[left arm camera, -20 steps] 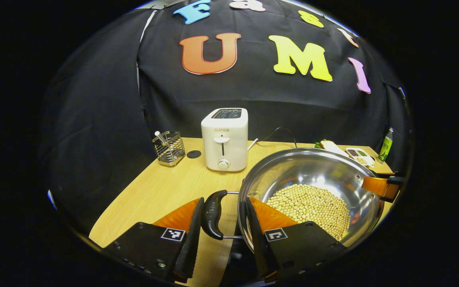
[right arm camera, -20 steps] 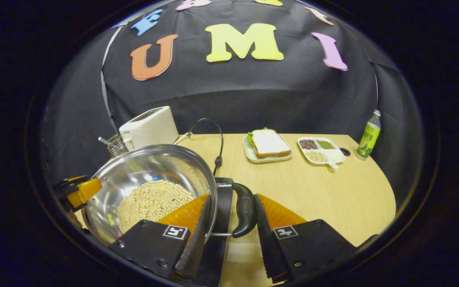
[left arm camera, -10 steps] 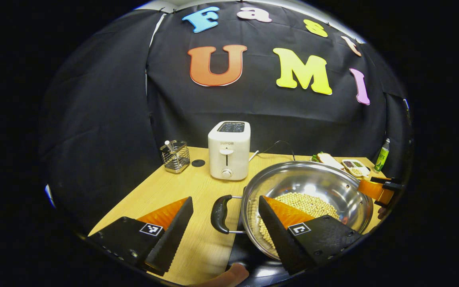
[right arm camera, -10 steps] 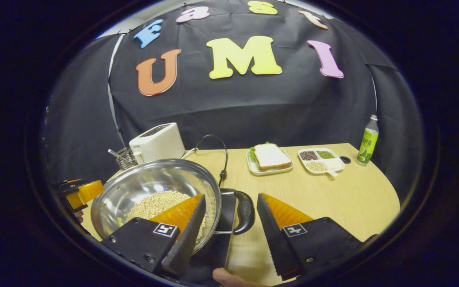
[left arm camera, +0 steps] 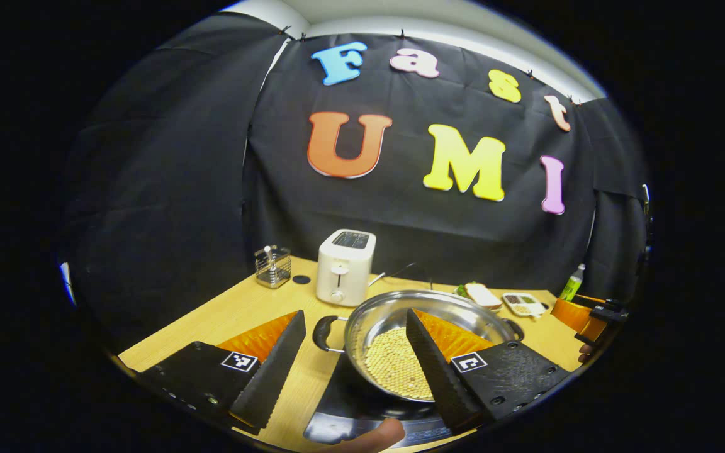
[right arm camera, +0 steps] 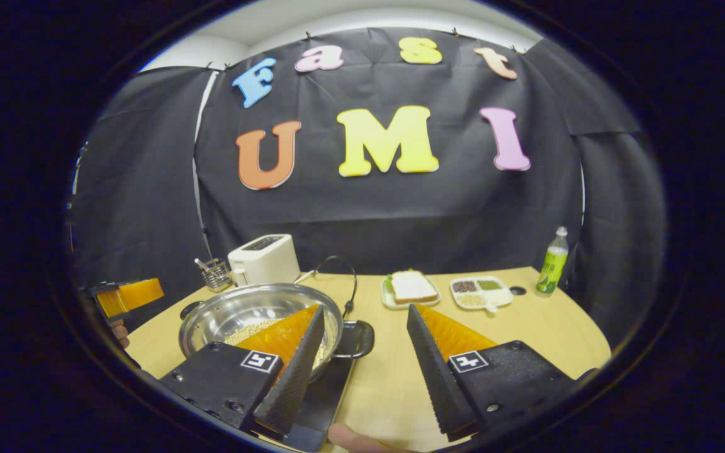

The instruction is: First push the handle of the pot to place it horizontally, then grasp the pot with both hands and set it on the induction cooktop.

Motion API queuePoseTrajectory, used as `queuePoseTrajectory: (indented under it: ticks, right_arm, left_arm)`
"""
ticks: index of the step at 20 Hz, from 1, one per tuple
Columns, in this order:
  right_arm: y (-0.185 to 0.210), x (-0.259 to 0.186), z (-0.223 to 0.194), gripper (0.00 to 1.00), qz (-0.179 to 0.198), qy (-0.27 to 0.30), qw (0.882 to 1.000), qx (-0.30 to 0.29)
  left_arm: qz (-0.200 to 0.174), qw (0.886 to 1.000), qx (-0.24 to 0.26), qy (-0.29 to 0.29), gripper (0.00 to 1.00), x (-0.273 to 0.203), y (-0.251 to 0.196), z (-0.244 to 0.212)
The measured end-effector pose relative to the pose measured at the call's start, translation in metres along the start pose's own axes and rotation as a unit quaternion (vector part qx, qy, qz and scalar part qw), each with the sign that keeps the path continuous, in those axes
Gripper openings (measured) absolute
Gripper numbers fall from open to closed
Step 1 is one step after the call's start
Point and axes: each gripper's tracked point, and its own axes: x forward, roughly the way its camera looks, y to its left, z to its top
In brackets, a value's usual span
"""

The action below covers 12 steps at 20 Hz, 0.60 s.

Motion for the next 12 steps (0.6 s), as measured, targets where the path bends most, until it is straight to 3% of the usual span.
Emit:
queuePoseTrajectory:
  ticks: [5, 6, 12]
  right_arm:
    - [-0.019, -0.066, 0.050, 0.85, -0.023, -0.085, 0.995, -0.039]
    - [-0.022, -0.076, 0.056, 1.00, -0.026, -0.098, 0.994, -0.040]
    - [-0.063, -0.154, 0.084, 1.00, -0.045, -0.122, 0.991, -0.019]
  left_arm:
    - [-0.008, 0.999, 0.023, -0.046, 0.95, -0.048, -0.034, 0.044]
    - [-0.013, 0.998, 0.025, -0.052, 0.95, -0.058, -0.043, 0.051]
    - [-0.017, 0.994, 0.063, -0.093, 0.95, -0.116, -0.091, 0.078]
